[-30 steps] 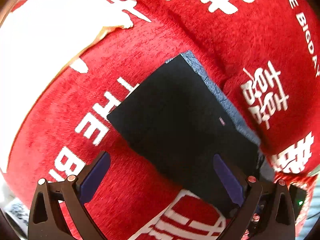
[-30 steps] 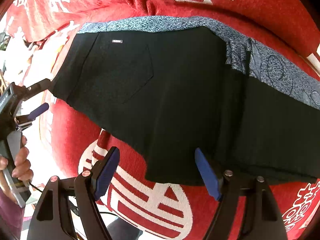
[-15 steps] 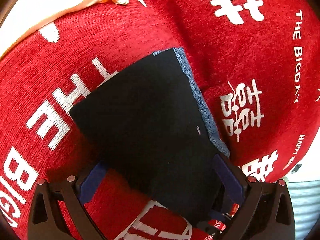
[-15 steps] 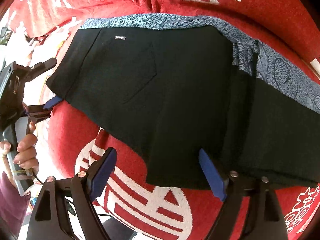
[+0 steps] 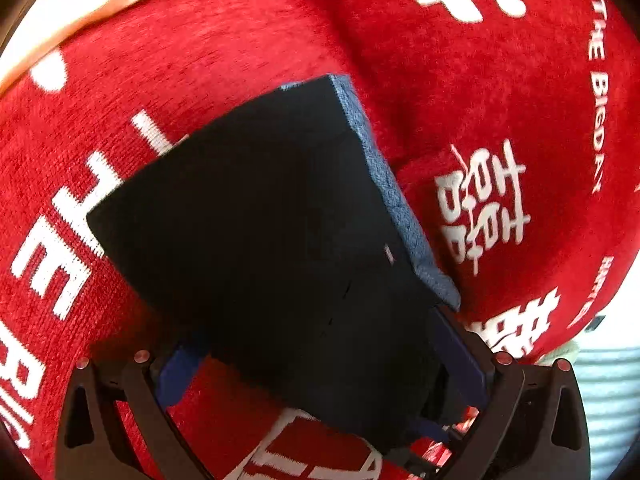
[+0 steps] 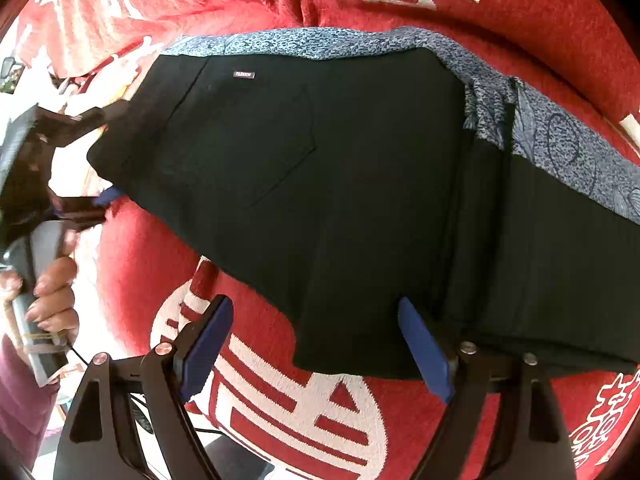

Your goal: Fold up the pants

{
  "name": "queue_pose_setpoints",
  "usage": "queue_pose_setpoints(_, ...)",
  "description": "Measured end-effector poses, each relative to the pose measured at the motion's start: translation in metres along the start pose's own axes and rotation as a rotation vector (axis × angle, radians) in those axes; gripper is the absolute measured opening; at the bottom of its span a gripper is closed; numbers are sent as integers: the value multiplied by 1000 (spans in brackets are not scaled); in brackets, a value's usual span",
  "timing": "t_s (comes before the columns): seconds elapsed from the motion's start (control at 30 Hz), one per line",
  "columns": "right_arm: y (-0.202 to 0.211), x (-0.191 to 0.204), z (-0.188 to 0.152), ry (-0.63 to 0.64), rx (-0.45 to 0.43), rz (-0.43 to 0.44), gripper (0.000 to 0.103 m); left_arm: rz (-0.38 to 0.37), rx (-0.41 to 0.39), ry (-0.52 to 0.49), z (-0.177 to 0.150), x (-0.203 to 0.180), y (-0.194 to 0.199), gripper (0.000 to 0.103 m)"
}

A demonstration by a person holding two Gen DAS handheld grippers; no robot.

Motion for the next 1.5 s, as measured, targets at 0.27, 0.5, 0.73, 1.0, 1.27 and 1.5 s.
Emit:
queue_pose_setpoints(0.27, 20, -6, 2, 3, -37, 32, 87, 266, -50, -137, -1, -4, 4, 33)
queue_pose_setpoints(0.5, 65, -8, 27, 15, -105, 63, 87, 564, -161, -608, -42, -67, 3, 32)
queue_pose_setpoints(0.73, 107, 43, 100, 94, -101, 218, 87, 675, -197, -771, -61, -82, 0, 32)
queue_pose_setpoints(1.0, 79, 148, 154, 325, 104, 208, 88, 770, -223, -919, -80, -89, -4, 32)
queue_pose_setpoints(1.27, 19, 176, 150, 422, 329, -8, 88, 776, -219, -934, -82, -87, -6, 32)
queue_pose_setpoints(1.5, 25, 126, 145, 240, 278, 120, 19, 746, -184, -965, -90, -97, -9, 32)
Point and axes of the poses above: each gripper's, at about its wrist camera, not at the fingertips, and y roughly against the way its jaws point, x to its left, z to its top, the point moved 6 cm from there along -y, roughly the way its jaws point, and after that the axes turned 4 degrees about x, right-handed, at the moved point
